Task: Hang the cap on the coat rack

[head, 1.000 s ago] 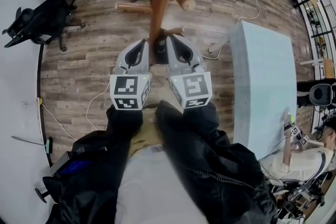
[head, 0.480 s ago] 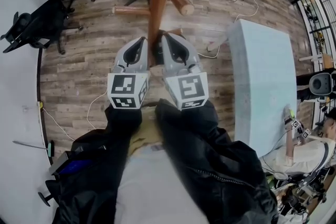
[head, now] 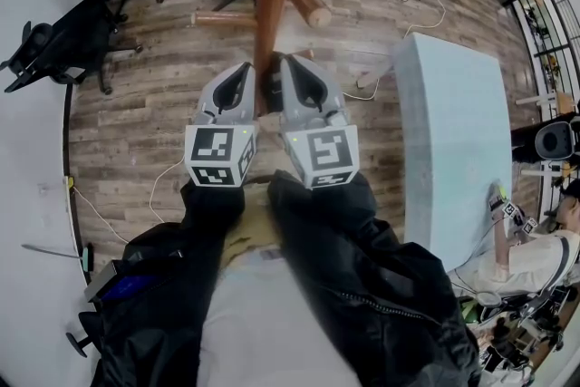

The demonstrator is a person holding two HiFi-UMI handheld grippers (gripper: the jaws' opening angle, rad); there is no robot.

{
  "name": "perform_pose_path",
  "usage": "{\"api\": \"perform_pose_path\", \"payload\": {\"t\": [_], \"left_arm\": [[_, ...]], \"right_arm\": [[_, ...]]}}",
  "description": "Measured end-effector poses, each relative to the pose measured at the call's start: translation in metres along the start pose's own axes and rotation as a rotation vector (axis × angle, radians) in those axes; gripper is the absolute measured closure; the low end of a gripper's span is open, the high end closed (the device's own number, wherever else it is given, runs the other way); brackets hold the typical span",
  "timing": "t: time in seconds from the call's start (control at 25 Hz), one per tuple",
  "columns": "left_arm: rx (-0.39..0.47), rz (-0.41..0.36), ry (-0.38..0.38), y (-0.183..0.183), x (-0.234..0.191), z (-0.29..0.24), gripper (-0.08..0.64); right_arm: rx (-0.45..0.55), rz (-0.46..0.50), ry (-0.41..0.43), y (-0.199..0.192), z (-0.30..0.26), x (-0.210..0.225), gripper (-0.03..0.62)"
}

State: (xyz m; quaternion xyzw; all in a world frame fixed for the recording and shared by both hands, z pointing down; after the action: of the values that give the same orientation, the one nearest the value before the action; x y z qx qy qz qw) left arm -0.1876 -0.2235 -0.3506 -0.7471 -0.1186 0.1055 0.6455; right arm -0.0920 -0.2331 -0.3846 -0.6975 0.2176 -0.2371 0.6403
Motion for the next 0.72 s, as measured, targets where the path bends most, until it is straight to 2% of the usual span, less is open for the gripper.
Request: {"api": "perform_pose_path", "payload": {"t": [0.72], "left_arm": [[0.004, 0.005, -0.004, 0.0000, -0.0025, 0.0021, 0.563]], "right_arm": [[0.007, 0.006, -0.019, -0.0037, -0.0008, -0.0015, 0.600]]}}
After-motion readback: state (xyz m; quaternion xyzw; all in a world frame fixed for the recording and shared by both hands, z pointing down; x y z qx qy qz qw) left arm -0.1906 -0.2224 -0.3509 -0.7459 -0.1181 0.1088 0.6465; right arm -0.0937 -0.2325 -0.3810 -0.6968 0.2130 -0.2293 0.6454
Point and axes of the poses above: the fingertips, and each gripper's own axes: z backward along the fingers, x to its right, y out of its top, the point moved 5 cm from there along z, backward along the fingers, and after that the axes turned 9 degrees about -z, right-handed, at the moved point
